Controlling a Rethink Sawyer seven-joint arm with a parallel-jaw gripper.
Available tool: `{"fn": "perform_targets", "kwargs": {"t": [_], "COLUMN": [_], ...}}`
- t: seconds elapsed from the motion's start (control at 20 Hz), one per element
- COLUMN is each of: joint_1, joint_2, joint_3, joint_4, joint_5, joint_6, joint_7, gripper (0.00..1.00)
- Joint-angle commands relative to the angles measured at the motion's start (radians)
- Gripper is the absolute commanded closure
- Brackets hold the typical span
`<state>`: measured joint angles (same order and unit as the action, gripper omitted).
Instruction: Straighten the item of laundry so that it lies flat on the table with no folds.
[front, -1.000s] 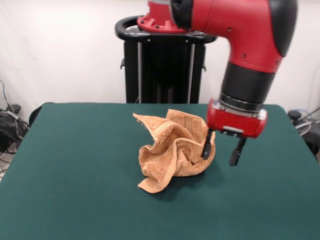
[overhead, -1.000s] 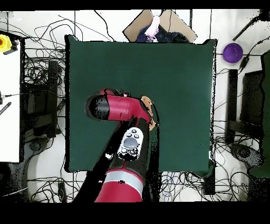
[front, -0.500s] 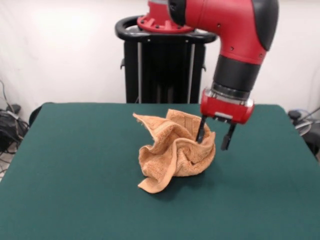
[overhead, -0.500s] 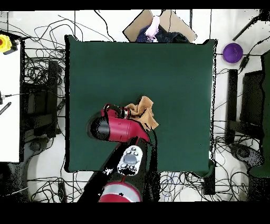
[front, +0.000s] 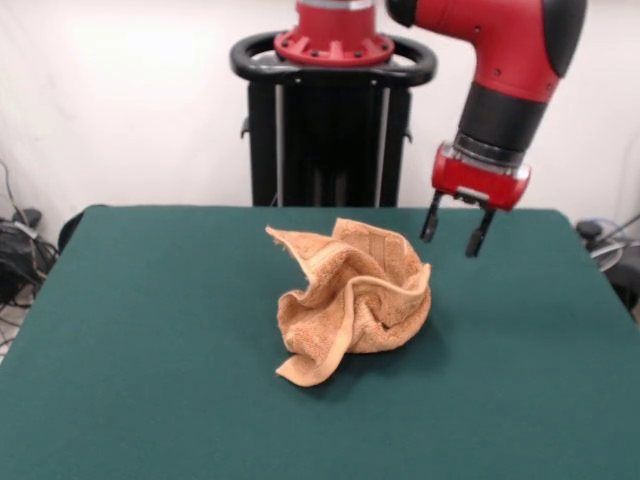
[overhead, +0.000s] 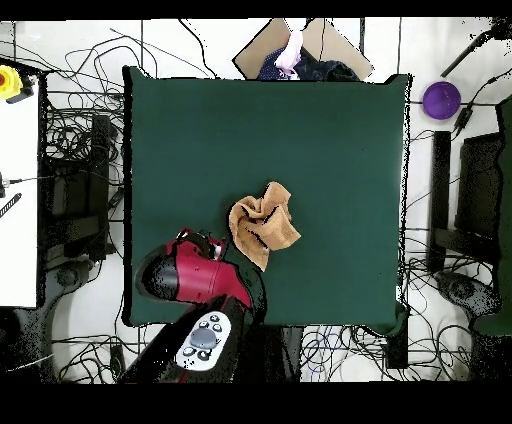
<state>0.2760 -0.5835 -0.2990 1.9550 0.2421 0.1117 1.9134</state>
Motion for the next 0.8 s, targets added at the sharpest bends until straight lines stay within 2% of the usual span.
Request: {"fn": "perform_targets", "kwargs": {"t": [0.05, 0.3, 0.8], "joint_1": [-0.031, -0.043, -0.006], "joint_2": [0.031, 0.02, 0.028], "joint_3": [0.021, 0.019, -0.011], "joint_4": [0.077, 0.095, 0.065], "joint_5": [0.08, 0.093, 0.149], "joint_6": [-0.102, -0.105, -0.063], "joint_7": [0.303, 0.303, 0.294], "gripper": [0.0, 0.0, 0.0]}}
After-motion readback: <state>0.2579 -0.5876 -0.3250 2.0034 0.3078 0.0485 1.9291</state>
